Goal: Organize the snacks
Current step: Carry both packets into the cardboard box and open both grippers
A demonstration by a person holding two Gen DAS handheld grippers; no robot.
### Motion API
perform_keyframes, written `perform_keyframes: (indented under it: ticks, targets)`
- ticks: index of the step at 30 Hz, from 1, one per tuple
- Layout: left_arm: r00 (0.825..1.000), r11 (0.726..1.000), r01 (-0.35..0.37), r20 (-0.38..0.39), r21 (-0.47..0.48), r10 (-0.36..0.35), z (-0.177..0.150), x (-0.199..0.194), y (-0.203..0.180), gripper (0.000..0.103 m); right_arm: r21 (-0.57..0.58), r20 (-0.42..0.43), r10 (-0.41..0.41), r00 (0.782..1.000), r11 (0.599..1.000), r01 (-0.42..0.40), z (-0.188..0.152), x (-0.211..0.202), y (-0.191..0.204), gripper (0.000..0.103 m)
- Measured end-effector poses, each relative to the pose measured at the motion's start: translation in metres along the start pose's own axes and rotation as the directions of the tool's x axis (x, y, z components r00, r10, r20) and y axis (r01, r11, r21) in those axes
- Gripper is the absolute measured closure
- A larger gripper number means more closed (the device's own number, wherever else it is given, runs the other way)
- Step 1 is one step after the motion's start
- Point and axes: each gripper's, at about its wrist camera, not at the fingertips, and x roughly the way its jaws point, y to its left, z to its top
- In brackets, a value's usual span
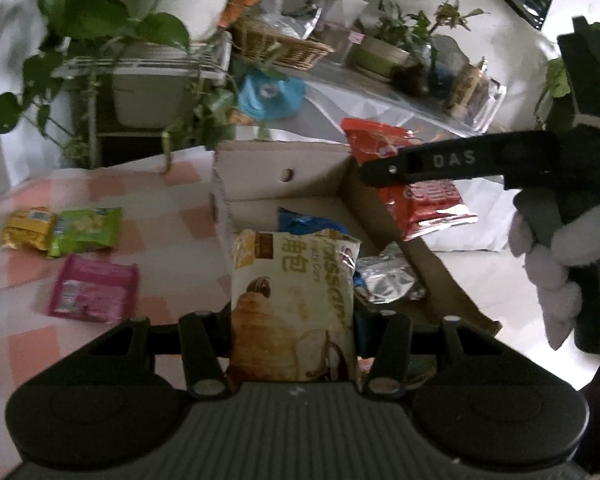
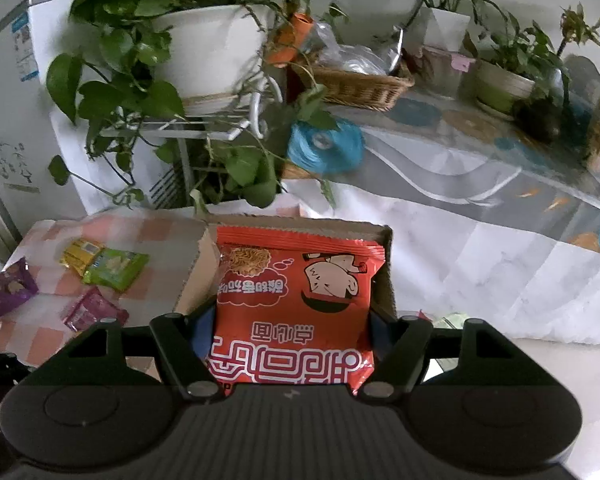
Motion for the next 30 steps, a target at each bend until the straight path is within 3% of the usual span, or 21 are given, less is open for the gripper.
perform_keyframes:
  ticks: [8,10,11,12,17,30]
  targets:
    - [0.998,0.997,0.066,-0.003,-0.035,-0.066,-0.001,0.023,-0.01,0.052,-0.013,-0.014,-0.023,1.0,1.0,0.022,-0.001,0.002,0.0,0.025]
    - [0.998,0.997,0.061,0.007,-0.051,-0.061,-0.003,0.026,-0.011,0.046,-0.012,-0.02,-0.023,1.0,1.0,0.023,-0.001,0.004,0.0,0.024]
    - [0.998,0.997,0.057,0.005,-0.055,-0.057,-0.004,0.028,-0.011,0.034,-0.012,-0.025,-0.019,1.0,1.0,0.019,-0.001,0.005,0.0,0.024]
    - [0.999,0.997,0.054,0.008,-0.055,-0.054,-0.004,0.028,-0.012,0.028,-0.013,-0.025,-0.018,1.0,1.0,0.018,-0.001,0.005,0.0,0.023]
    - [0.998,0.997,0.034,0.046,-0.063,-0.031,0.001,0.018,-0.012,0.015,-0.006,-0.021,-0.014,1.0,1.0,0.014,0.0,0.005,0.001,0.017]
    - [0.997,0.996,-0.082,-0.009,-0.026,0.082,0.002,-0.001,0.001,0.01,-0.018,-0.031,0.053,0.998,0.998,-0.054,0.004,0.008,0.018,0.012]
